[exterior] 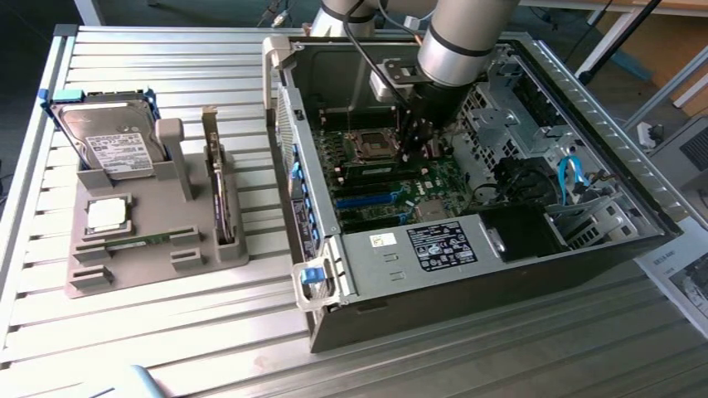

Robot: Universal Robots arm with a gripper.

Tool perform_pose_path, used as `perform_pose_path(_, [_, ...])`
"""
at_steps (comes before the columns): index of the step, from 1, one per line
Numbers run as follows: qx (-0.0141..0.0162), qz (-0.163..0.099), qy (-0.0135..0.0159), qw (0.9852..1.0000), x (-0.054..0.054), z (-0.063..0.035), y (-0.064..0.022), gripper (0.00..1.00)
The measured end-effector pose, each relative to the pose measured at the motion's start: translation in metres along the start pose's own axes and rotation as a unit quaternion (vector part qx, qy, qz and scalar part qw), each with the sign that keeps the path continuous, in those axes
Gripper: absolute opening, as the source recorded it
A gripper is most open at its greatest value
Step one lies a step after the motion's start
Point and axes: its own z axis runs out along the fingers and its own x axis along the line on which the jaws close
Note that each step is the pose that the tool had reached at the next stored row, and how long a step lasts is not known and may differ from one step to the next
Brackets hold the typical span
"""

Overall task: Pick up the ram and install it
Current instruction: 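Insert the ram into the slot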

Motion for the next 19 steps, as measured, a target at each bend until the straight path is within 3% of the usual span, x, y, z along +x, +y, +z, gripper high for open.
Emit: perform_pose_path(19, [0.0002,0.000,0.0006,1.0000,0.0010,0.0004,0.0000,0.12])
